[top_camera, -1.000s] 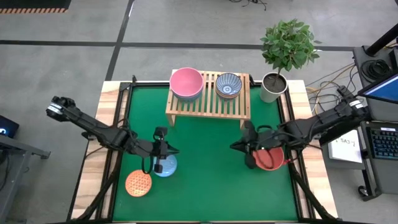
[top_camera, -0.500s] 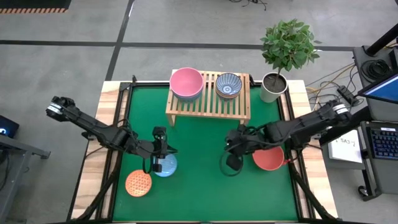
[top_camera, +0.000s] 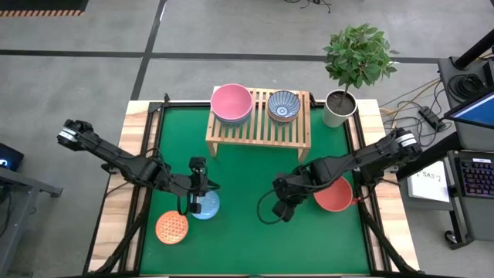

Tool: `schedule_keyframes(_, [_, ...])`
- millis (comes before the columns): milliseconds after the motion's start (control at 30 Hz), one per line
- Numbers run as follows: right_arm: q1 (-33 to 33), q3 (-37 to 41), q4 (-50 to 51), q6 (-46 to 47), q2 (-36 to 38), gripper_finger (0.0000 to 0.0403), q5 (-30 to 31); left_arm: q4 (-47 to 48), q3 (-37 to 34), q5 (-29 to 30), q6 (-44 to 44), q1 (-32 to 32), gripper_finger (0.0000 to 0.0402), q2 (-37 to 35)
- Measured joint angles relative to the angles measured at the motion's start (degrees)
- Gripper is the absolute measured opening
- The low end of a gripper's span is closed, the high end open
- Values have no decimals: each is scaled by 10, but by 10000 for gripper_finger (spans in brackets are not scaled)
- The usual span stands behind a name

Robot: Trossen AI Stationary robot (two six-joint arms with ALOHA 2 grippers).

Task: Place and stack bowls onto a shelf
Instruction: Stack the light blue patterned bowl on top of the blue patterned bowl on the shelf

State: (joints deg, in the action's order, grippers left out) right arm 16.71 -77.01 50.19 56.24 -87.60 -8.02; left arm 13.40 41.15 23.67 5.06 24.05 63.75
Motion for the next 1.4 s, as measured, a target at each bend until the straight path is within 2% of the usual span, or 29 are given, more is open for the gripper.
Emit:
schedule_keyframes(200, [0, 1, 107, 76, -3, 16, 0, -1, 0, 24, 0, 0, 0, 0])
schedule_keyframes(367, [0, 2, 156, 77, 5, 53, 15, 1, 0, 29, 0, -1, 0, 0])
schedule_keyframes(600, [0, 3, 121, -44, 5, 108, 100, 11, 1, 27, 95, 0, 2, 0])
schedule_keyframes(700, [0, 9, 82, -108, 5, 120, 125, 11, 12, 5, 118, 0, 15, 0])
schedule_keyframes(867, [8, 22, 10, -203, 12, 127, 125, 6, 38, -7, 148, 3, 53, 18])
schedule_keyframes(1000, [26, 31, -2, -248, 18, 127, 126, 0, 62, -10, 183, 5, 88, 65])
schedule_keyframes(1100, [40, 49, -22, -278, 32, 128, 126, 32, 89, -67, 216, 14, 110, 111])
schedule_keyframes(1200, [50, 90, -67, -305, 59, 126, 126, 110, 134, -139, 272, 20, 126, 158])
schedule_keyframes(1400, [50, 224, -206, -343, 154, 123, 128, 322, 226, -172, 365, 29, 155, 243])
